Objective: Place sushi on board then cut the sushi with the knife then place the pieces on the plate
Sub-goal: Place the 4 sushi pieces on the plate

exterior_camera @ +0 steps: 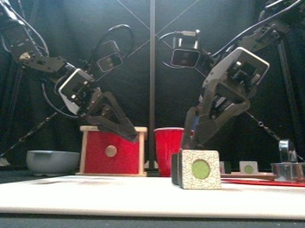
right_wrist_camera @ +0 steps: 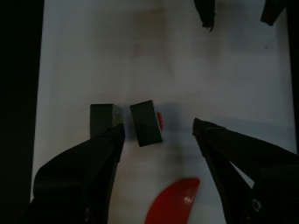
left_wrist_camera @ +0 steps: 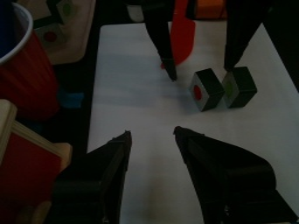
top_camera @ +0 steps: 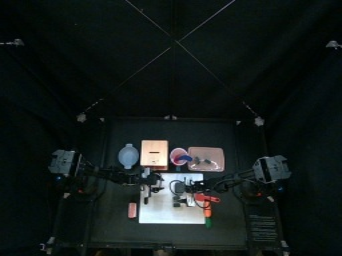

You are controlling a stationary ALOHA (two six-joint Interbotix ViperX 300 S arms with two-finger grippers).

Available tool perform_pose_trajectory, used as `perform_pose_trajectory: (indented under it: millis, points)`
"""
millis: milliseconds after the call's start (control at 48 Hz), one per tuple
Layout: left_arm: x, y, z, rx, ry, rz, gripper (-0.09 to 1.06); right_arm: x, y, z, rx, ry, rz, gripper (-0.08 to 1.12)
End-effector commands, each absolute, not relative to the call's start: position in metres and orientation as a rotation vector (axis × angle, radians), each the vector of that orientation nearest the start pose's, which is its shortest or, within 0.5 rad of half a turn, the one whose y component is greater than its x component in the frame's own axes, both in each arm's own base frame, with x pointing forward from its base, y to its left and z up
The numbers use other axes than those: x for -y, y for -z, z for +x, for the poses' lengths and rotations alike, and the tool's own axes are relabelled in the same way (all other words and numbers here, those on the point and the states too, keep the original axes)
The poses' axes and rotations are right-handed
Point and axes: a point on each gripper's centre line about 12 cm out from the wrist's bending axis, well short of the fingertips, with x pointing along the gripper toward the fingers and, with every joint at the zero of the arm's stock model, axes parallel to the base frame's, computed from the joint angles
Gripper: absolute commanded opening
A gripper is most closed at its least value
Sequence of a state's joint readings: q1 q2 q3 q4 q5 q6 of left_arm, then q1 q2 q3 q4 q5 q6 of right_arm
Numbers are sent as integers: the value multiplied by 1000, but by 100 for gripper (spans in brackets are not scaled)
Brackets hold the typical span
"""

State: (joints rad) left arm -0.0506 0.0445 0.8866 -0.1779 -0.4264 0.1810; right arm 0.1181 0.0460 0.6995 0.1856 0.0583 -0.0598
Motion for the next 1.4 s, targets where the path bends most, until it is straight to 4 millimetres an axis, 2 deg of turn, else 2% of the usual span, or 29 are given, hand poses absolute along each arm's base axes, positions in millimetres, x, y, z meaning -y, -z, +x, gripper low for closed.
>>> perform_pose_trajectory:
  millis: [21,396,521,708,833,1083,1396]
  points:
    - [9,-134,360,-481,-21,47,82,-45,-148,381,-768,-73,75,94]
    - [9,-132,359,-487,-20,48,82,-47,-136,391,-792,-77,61,92]
    - [8,-132,359,-487,-22,47,82,-47,-131,394,-809,-76,59,83]
    - [8,-133,359,-486,-21,48,82,-47,-131,392,-817,-75,65,63]
    - [8,-133,359,-486,-21,48,82,-41,-137,387,-818,-62,79,59]
    - [8,-132,359,-487,-21,48,82,-13,-158,354,-816,6,134,59]
    - [8,-133,359,-486,-22,48,82,33,-174,287,-834,141,224,59]
